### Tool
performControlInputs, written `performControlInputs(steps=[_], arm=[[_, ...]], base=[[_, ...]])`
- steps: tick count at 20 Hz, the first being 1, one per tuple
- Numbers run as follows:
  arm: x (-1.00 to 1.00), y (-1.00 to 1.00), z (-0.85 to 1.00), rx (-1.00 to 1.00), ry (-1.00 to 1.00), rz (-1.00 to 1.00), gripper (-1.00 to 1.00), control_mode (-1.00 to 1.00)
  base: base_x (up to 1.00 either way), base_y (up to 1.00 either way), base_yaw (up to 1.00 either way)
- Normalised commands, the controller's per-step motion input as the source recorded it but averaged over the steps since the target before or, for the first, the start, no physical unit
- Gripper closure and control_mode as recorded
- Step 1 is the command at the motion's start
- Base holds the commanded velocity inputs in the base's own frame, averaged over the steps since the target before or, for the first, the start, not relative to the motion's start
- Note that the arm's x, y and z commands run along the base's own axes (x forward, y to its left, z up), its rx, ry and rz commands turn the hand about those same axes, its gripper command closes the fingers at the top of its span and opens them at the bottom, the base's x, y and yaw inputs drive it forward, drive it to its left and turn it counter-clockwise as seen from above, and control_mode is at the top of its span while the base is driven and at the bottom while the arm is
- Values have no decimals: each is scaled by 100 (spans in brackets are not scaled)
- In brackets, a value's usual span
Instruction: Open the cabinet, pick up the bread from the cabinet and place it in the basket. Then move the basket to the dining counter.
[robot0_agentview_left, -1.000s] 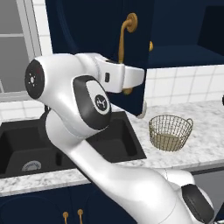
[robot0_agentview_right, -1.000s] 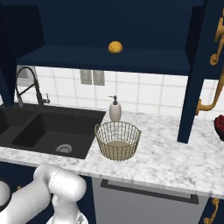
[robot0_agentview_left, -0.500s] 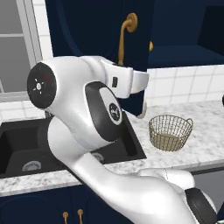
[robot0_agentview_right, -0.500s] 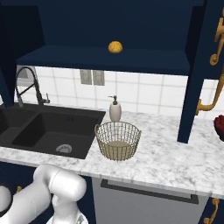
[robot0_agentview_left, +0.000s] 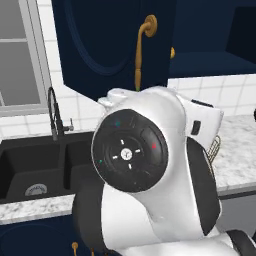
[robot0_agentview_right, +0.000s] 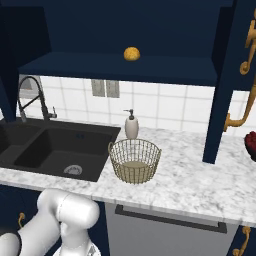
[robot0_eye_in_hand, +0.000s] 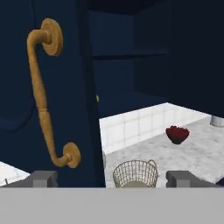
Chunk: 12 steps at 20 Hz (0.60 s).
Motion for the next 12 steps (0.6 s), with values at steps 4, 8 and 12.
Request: performControlInputs(steps=[4,8,12], arm=[[-32,-100,-2,58,4,29,-100,-100],[3,-100,-2,59,1,22,-100,-100],[7,-85,-41,60,-12,12,-100,-100]], base=[[0,0,0],[0,0,0],[0,0,0]])
